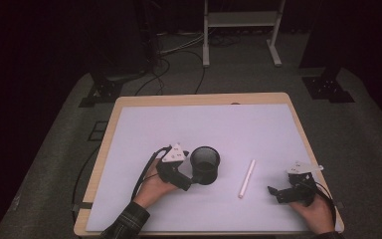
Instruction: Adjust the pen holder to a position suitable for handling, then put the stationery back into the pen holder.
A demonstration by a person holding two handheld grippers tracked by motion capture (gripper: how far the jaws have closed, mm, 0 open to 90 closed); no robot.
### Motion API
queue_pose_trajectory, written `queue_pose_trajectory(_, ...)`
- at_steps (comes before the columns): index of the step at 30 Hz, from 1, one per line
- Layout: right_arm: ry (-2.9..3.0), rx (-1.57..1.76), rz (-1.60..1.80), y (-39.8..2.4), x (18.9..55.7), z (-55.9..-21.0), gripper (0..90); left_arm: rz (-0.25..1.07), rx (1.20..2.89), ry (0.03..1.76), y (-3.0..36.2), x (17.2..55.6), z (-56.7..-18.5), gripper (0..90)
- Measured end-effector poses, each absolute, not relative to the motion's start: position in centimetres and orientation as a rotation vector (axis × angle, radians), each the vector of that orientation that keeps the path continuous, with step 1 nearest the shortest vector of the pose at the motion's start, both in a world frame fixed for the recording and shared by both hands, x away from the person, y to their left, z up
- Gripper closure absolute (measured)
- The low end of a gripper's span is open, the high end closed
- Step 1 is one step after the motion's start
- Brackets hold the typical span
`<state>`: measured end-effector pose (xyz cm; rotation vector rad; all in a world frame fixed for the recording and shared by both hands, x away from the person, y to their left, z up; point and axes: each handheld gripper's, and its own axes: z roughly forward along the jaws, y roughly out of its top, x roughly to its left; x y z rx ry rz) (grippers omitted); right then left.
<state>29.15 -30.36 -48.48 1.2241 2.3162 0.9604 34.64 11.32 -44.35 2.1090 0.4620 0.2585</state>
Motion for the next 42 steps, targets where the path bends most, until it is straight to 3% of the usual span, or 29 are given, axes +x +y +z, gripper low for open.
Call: queue_pose_trajectory(42, 2.319, 1.225, 0.959, -30.4, 29.2, -48.5, 0.0, 0.361, 2.212, 0.689, 20.9, 30.3, -46.3, 0.0)
